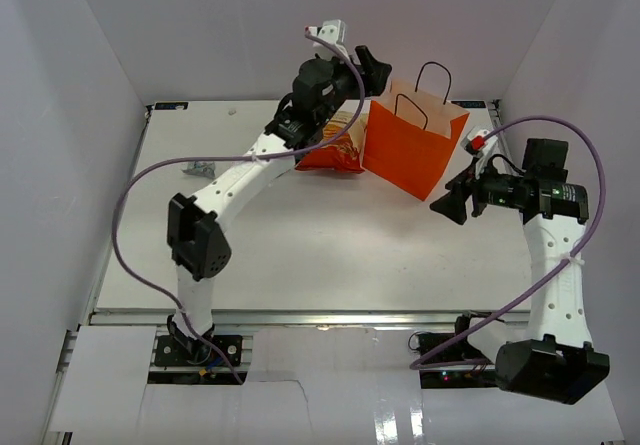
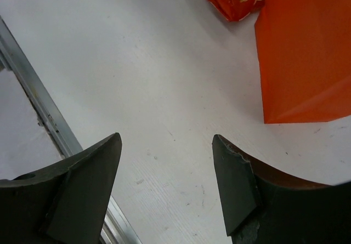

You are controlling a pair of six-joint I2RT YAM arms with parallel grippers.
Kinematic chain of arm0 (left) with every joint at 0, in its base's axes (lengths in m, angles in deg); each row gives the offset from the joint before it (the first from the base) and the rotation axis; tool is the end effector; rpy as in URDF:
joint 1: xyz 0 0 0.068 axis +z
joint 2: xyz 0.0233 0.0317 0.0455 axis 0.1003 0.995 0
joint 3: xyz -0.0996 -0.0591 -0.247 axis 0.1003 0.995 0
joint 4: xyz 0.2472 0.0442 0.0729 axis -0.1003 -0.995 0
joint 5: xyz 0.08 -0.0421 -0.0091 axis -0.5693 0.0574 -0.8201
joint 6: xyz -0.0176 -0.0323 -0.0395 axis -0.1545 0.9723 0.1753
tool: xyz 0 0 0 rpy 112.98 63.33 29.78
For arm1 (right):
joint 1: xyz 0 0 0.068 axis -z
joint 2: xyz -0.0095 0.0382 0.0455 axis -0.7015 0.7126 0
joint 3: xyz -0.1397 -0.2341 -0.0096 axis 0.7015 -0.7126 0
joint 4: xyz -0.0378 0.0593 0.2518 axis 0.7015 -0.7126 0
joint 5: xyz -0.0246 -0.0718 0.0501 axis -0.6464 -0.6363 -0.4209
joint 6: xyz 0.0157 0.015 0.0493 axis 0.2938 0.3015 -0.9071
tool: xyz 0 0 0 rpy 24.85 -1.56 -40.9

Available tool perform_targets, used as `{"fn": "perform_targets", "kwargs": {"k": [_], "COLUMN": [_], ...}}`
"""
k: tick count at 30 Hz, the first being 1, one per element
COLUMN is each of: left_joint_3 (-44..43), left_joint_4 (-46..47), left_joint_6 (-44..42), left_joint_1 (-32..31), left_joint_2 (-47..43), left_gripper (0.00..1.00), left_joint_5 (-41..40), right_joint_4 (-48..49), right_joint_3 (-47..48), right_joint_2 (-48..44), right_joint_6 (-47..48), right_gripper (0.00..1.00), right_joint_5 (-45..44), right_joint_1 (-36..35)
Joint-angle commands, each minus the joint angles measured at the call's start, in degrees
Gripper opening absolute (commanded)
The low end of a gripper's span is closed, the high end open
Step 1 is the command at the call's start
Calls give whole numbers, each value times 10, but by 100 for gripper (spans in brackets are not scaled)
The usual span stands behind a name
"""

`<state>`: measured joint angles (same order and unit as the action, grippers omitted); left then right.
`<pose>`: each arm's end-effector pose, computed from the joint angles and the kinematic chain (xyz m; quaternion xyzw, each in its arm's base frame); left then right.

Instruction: Place the snacks into the paper bag

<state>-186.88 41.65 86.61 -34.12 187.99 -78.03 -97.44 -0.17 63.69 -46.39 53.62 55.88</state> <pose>0.3848 -0.3167 0.4240 0.0304 0.6710 -0.3858 0.6325 0.1946 -0.0101 0.3744 -0.3587 0.7673 0.2353 0.4768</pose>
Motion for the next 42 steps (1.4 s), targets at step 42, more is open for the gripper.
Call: {"fn": "perform_targets", "kwargs": {"k": [42], "left_joint_3": [694], "left_joint_4": [-624], "left_joint_6": [333], "left_joint_1": [32], "left_joint_2": [-1003], "left_gripper": [93], "left_joint_5": [-114], "right_joint_4": [444], "right_joint_3": [563], "right_joint_2": [831], "right_joint_6": [93], "right_gripper": [76], "right_joint_5": [-383], "right_joint_1": [-578]}}
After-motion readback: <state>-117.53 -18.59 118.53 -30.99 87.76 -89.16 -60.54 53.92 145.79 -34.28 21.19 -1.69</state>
